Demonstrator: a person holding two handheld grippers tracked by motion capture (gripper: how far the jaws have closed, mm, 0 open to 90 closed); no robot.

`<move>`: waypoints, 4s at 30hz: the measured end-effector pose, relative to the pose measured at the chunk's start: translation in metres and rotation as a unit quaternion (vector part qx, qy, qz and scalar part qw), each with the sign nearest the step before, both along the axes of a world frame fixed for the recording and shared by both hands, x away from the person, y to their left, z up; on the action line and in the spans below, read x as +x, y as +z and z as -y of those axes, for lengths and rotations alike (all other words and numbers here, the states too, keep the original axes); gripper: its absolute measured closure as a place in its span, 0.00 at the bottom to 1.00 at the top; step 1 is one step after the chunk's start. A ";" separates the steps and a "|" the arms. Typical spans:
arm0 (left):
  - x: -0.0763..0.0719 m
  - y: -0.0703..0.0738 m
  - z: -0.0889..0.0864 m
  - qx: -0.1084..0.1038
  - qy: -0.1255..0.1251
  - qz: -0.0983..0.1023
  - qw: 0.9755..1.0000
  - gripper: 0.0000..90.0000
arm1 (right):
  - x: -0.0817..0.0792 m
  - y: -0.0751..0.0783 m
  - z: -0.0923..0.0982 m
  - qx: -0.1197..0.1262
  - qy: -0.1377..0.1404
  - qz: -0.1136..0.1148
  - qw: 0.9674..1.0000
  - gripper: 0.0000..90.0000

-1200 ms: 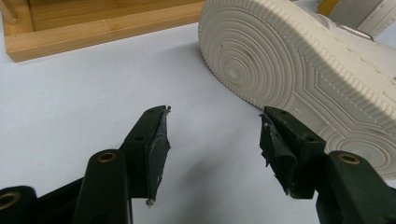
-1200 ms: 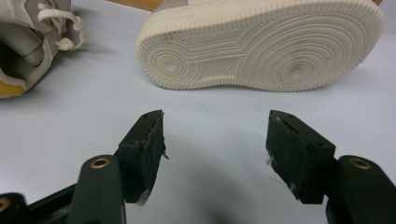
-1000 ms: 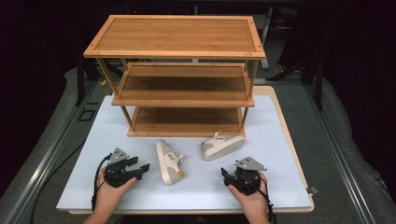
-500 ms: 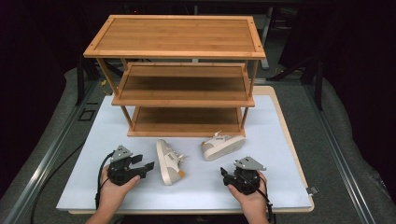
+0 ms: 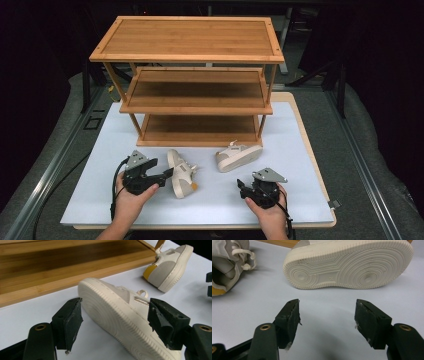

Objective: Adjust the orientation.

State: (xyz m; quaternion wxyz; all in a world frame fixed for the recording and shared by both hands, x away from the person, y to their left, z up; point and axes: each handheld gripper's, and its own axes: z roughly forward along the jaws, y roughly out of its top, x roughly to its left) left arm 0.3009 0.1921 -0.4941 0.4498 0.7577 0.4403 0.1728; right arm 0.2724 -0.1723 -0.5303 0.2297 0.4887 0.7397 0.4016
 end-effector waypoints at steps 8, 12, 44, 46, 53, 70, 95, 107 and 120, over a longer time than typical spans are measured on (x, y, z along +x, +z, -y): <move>0.002 -0.009 0.006 0.014 -0.008 -0.008 1.000 0.29 | 0.001 0.000 0.000 0.003 0.002 -0.002 1.000 0.41; 0.001 -0.010 0.005 0.014 -0.007 -0.005 1.000 0.28 | 0.000 0.000 0.000 0.003 0.003 -0.003 1.000 0.41; -0.021 -0.022 -0.045 0.025 0.036 -0.039 0.998 0.36 | -0.001 0.002 0.005 0.008 -0.002 0.001 1.000 0.41; -0.022 -0.024 -0.049 0.023 0.047 -0.047 0.998 0.37 | -0.001 0.002 0.005 0.008 -0.002 0.001 1.000 0.41; -0.028 -0.016 -0.054 0.011 0.068 -0.041 0.997 0.39 | -0.001 0.002 0.005 0.007 -0.004 0.001 1.000 0.41; -0.022 -0.019 -0.031 0.018 0.027 -0.063 0.997 0.56 | 0.000 0.001 0.002 0.005 -0.001 0.001 1.000 0.41; 0.004 -0.028 -0.039 0.003 -0.004 -0.038 0.999 0.47 | 0.032 0.034 0.001 0.011 -0.045 0.048 0.998 0.36; 0.002 -0.030 -0.044 -0.012 0.006 -0.040 0.999 0.42 | 0.069 0.035 -0.012 -0.042 -0.083 0.030 0.995 0.28; 0.003 -0.032 -0.045 -0.024 0.009 -0.046 0.999 0.42 | 0.044 0.027 0.006 -0.006 -0.097 0.006 0.995 0.28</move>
